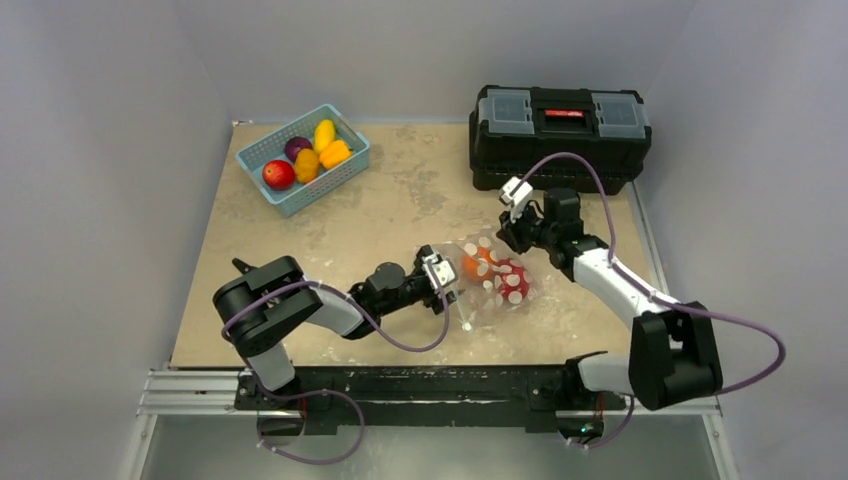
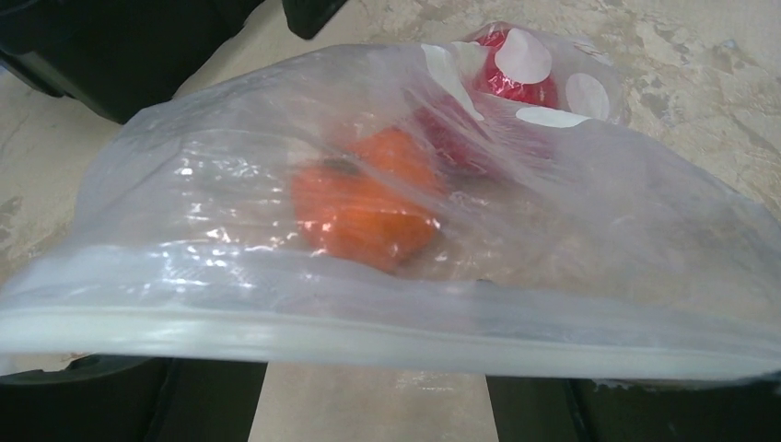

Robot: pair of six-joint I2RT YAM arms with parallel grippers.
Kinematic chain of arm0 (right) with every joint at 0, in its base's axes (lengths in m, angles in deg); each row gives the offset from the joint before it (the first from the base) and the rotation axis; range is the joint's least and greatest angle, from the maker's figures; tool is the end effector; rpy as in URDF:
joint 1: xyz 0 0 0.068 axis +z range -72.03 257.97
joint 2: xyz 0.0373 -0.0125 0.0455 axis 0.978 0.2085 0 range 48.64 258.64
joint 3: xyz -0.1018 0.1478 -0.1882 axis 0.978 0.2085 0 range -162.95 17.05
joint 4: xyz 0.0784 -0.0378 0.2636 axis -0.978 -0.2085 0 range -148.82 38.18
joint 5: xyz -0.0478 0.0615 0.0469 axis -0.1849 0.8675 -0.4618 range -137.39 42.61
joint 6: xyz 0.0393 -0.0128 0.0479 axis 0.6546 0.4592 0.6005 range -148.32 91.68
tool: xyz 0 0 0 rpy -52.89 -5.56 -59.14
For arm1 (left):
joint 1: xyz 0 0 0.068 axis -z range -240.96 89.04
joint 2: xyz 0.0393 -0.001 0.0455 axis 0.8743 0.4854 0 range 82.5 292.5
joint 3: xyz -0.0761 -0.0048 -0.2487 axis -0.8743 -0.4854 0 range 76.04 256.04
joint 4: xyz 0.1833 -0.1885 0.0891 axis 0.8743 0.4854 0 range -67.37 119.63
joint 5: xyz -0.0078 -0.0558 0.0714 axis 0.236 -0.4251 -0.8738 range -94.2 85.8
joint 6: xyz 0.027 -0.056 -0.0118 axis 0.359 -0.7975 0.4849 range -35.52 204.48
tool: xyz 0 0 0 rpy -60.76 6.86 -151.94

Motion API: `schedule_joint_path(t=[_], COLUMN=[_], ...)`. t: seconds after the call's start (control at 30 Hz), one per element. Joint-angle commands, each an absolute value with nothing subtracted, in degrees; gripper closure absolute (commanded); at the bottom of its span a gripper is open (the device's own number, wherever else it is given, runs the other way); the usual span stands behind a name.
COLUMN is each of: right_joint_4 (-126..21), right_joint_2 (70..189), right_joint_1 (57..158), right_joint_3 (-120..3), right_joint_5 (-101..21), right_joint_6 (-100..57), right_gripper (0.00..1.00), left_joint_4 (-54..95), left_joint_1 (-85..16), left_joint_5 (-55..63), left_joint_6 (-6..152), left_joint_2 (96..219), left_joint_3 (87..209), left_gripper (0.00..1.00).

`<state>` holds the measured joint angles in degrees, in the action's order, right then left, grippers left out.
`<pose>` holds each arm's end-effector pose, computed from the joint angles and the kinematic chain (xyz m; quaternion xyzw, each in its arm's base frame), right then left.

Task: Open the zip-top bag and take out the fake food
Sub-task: Pick up the fake vegetable from the zipper food storage bag.

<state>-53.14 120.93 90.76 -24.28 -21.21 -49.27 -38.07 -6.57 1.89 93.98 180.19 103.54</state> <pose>0.2867 0.0871 0.2062 -0.3522 0.7846 0.1644 0.4830 0.1817 -0.2629 0.1156 0.4324 0.6285 -0.2839 0.5809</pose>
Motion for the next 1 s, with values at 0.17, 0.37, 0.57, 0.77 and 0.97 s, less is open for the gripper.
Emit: schedule_joint_path(t=[0.17,0.37,0.57,0.77,0.97], right_joint_4=[-54.09,-58.21,-64.57,-74.05,-76.78], right_joint_2=[128.88,131.76,135.39,138.01,137.59], right_joint_1=[95.91,97.17,97.97,98.22,99.28], right_joint_3=[-29.61,-31.34,-34.41,-38.03,-38.15], right_joint_5=[-32.62,-31.39,-29.99,-23.44,-18.54], right_joint_6=[-47.70,-49.20,-51.46,-57.91,-60.70], right_gripper=[0.92,0.93,0.94,0.94,0.94], left_joint_4=[-43.64,-42.48,-41.78,-42.27,-42.09], left_joint_1=[-7.08,-7.26,-7.23,-7.26,-7.25], left_joint_5=[0.47,0.92,0.95,0.29,0.04], left_joint_6=[90.40,89.50,88.54,86.48,85.65], left_joint_2=[183.55,184.26,185.25,186.97,188.17], left_joint_3=[105.93,107.14,108.18,108.68,109.45], left_gripper=[0.19,0.18,0.17,0.17,0.16])
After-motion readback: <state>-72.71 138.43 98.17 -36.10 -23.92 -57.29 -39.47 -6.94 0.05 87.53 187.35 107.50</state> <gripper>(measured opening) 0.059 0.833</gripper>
